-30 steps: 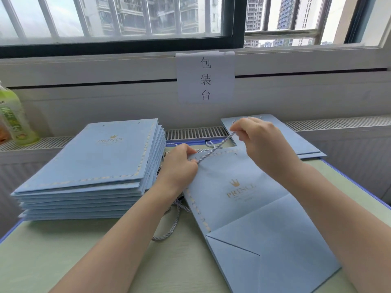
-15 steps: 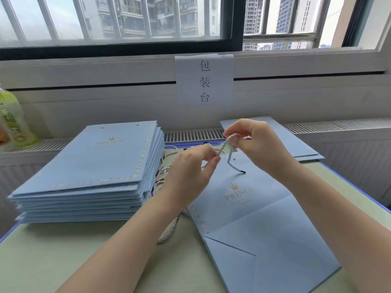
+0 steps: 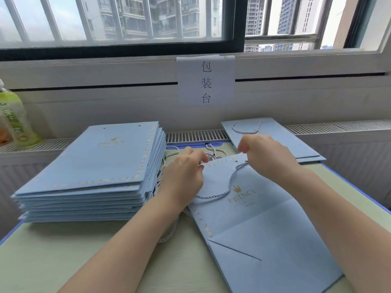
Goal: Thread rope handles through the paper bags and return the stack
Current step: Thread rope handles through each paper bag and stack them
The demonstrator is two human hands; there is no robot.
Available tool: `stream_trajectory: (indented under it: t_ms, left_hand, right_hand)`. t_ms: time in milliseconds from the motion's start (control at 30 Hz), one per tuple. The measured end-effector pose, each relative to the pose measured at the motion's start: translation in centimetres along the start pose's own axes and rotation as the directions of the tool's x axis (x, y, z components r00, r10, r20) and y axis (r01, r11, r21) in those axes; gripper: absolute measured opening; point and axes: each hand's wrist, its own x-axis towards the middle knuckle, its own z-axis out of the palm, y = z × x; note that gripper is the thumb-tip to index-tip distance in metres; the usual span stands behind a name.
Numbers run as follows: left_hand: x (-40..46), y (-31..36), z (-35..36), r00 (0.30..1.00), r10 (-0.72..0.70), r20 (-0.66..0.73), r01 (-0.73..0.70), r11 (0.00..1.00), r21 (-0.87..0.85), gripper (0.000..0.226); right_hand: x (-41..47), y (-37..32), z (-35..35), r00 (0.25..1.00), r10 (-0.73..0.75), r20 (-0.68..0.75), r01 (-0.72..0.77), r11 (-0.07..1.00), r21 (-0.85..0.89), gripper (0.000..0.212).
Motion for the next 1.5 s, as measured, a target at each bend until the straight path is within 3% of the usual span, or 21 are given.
stream_trajectory:
  t_ms: [100,267,400,500,633,800,867,1067,1300,1400,1500]
  left_hand:
    - [0.0,-0.1,0.1,0.999,0.008,0.049,-0.013,0.996,0.087,0.03]
    - [-0.3,-0.1,0.5,0.982,-0.014,0.186,-0.025,0.979,0.201,0.04]
    - [-0.1,0.1,0.4,0.99,-0.022,0.14,-0.005,0.982,0.191,0.036]
    - [0.0,0.0,-0.1,0.993,-0.054,0.106,0.035,0.984,0.175,0.036]
    - [-0.2,0.2,-0.4,0.985,-0.083,0.154,0.038,0.962,0.271,0.042]
    - [0.0,0.1,0.1,0.974,-0.062,0.218,-0.018,0.938,0.346,0.043]
    - [-0.2,0.3,0.5,0.97,-0.027,0.242,-0.057,0.941,0.335,0.04]
    - [-0.3,0.8,0.4,0.971,-0.036,0.235,0.003,0.99,0.139,0.039]
    - [-0.4,0.9,0.5,0.973,-0.007,0.231,-0.021,0.993,0.118,0.025]
    - [-0.3,0.7,0.6,0.969,-0.064,0.238,0.048,0.996,0.074,0.016]
    - [-0.3,0.7,0.8,0.967,-0.085,0.24,0.066,0.994,0.087,0.021]
  right_hand:
    - [0.3,0.8,1.2,0.991,0.068,0.119,-0.052,0.989,-0.136,0.03]
    - [0.2,1.0,2.3,0.981,0.014,0.196,-0.019,1.0,0.023,0.02]
    - [0.0,0.4,1.8,0.966,-0.08,0.247,0.034,0.982,0.186,0.008]
    - [-0.1,-0.3,1.4,0.966,-0.156,0.205,0.101,0.961,0.256,0.019]
    - [-0.2,-0.7,1.4,0.938,-0.244,0.245,0.227,0.969,0.096,0.013]
    - [-0.7,-1.4,1.7,0.954,-0.203,0.218,0.212,0.977,-0.018,0.003]
    - [-0.6,-1.4,1.8,0.966,-0.189,0.179,0.193,0.981,-0.004,0.004]
    - [-0.3,-1.5,1.4,0.983,-0.152,0.101,0.103,0.919,0.38,0.015]
    - [-0.5,-2.3,2.2,0.965,-0.163,0.207,0.073,0.92,0.385,0.013]
    - [-0.7,-2.3,2.5,0.952,-0.193,0.239,0.117,0.948,0.296,0.016]
    - [-0.8,-2.6,2.5,0.949,-0.22,0.228,0.166,0.959,0.231,0.017]
